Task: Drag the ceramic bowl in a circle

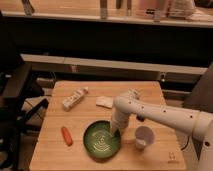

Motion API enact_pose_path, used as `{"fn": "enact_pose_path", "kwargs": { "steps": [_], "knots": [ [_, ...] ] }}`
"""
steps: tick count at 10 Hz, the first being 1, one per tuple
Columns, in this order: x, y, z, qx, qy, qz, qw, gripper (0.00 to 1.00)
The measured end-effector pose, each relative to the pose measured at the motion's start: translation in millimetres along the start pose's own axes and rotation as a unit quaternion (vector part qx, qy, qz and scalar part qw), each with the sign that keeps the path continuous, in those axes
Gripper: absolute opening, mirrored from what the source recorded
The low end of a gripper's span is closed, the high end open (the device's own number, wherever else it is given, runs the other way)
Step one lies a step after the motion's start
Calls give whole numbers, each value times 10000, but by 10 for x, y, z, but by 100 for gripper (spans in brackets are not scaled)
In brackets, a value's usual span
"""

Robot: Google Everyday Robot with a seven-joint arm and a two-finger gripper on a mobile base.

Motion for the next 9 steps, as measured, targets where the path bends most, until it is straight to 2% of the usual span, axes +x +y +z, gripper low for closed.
{"fn": "enact_pose_path", "kwargs": {
  "steps": [3,6,9],
  "knots": [
    [99,-263,3,-53,19,-92,9999,0],
    [251,-292,-46,-44,68,-57,10000,0],
    [293,-473,-60,-79,85,-97,9999,0]
  ]
}}
